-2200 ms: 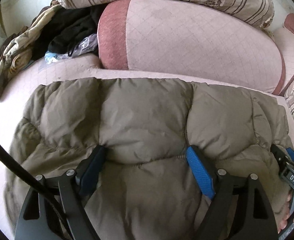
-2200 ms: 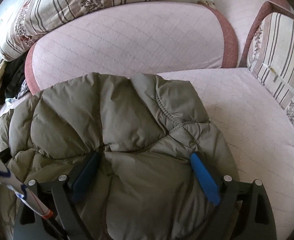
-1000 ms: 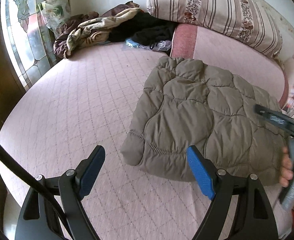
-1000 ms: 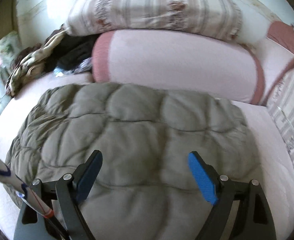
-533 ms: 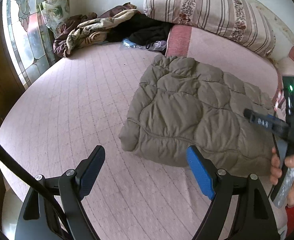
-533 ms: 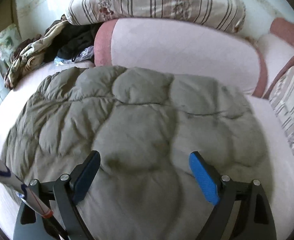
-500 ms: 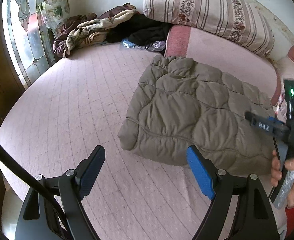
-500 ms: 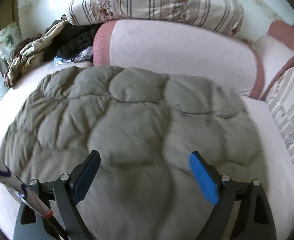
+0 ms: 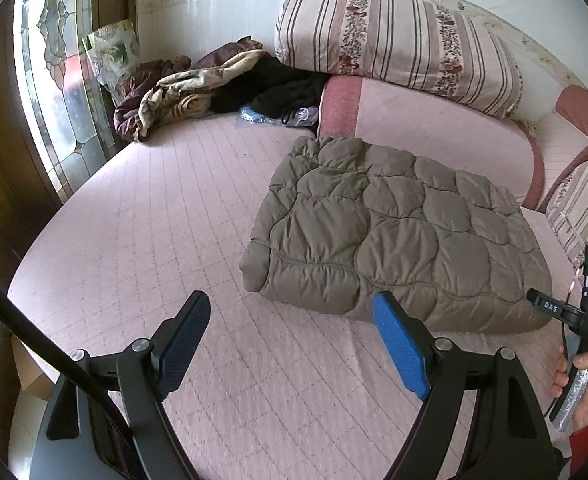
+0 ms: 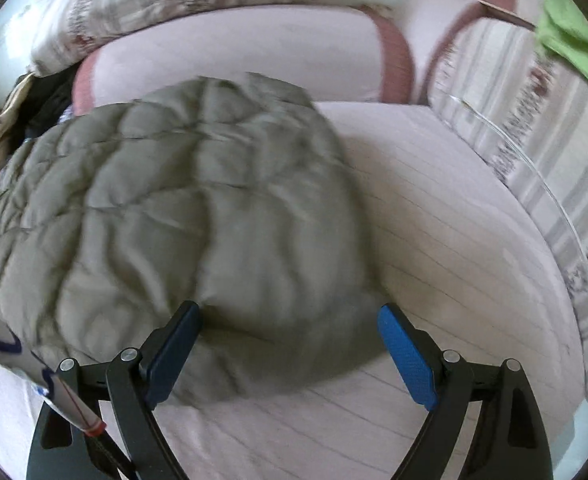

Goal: Fold large clothes

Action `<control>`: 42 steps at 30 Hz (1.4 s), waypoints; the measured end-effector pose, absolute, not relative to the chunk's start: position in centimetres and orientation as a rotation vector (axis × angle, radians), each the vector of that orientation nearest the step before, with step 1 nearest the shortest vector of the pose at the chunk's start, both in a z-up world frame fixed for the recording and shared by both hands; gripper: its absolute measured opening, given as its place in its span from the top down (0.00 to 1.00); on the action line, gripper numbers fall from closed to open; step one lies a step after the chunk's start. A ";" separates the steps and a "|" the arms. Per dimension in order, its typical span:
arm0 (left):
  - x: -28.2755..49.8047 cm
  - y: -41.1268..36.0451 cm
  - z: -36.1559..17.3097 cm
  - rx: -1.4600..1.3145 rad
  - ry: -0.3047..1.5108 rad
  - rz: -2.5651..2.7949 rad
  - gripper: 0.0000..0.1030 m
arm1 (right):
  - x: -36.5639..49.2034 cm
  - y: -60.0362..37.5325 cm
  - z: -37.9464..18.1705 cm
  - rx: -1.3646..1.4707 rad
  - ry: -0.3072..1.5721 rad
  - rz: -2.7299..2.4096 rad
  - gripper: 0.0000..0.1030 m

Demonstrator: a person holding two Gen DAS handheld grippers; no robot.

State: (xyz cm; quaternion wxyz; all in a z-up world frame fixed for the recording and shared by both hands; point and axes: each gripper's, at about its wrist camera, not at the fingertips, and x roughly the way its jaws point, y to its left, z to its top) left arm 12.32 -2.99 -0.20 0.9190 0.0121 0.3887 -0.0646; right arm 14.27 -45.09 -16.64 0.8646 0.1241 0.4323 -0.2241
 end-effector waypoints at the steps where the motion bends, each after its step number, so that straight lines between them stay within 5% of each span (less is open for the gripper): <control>1: 12.0 -3.1 -0.1 0.030 0.794 -0.133 0.19 | 13.8 -45.4 -16.7 0.272 0.903 -0.474 0.10; 24: 17.9 -3.4 -3.7 0.104 0.879 -0.049 0.19 | 12.6 -51.1 -14.7 0.381 0.852 -0.487 0.10; 42: 37.7 0.3 -14.2 -0.492 1.288 -0.458 0.16 | 18.6 -58.3 -19.7 0.739 0.927 -0.263 0.03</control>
